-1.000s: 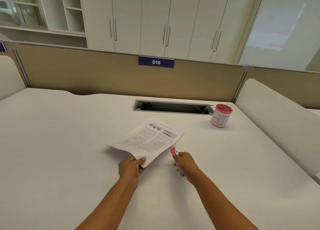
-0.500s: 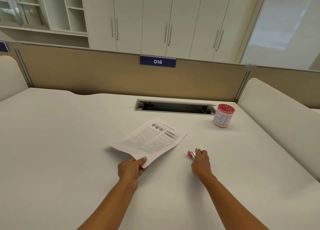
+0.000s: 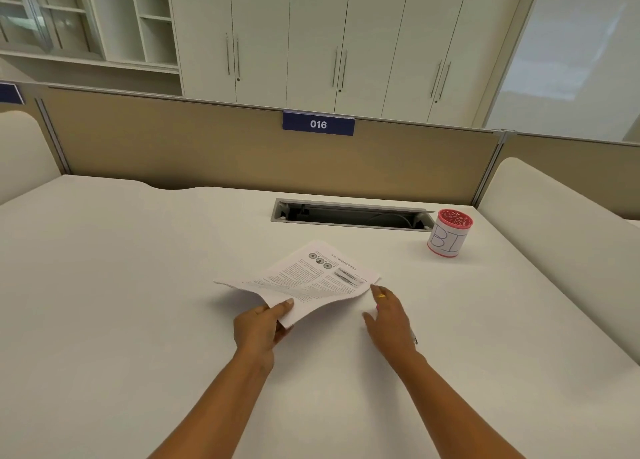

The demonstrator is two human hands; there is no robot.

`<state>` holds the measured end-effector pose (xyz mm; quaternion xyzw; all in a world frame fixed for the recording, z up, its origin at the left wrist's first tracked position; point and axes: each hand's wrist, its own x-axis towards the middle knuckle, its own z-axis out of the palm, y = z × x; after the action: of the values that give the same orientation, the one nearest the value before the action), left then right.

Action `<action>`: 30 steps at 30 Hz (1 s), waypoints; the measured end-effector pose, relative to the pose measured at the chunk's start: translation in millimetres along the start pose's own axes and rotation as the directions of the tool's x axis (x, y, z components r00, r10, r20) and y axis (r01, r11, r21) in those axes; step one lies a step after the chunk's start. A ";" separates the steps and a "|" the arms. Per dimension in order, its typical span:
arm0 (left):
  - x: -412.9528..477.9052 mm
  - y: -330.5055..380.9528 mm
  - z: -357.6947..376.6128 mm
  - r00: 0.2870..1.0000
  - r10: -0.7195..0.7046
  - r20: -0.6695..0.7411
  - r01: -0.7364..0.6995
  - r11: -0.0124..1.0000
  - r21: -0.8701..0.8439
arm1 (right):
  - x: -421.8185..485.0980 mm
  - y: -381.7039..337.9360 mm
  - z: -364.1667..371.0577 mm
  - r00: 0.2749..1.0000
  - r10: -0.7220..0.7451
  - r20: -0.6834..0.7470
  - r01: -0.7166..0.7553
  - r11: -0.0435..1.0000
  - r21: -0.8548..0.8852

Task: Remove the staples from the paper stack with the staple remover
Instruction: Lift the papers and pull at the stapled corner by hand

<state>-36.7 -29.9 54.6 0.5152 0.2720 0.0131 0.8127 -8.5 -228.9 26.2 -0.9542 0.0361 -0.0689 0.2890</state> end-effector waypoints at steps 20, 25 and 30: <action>-24.9 10.6 22.3 0.942 0.146 0.304 -0.221 0.948 0.229 | -11.1 -62.3 12.2 0.964 -0.222 -0.149 0.231 0.972 0.051; -25.7 0.5 23.1 0.951 0.124 0.284 -0.196 0.951 0.240 | -18.8 -79.9 19.0 0.960 -0.256 -0.110 0.274 0.941 0.197; -22.0 5.0 18.5 0.948 0.233 0.218 -0.274 0.944 0.184 | -29.2 -89.1 24.1 0.917 -0.398 -0.025 0.372 0.832 0.412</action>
<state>-45.7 -49.6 74.2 0.6285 0.1229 0.0389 0.7671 -31.0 -138.5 52.7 -0.8617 -0.1806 -0.1021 0.4631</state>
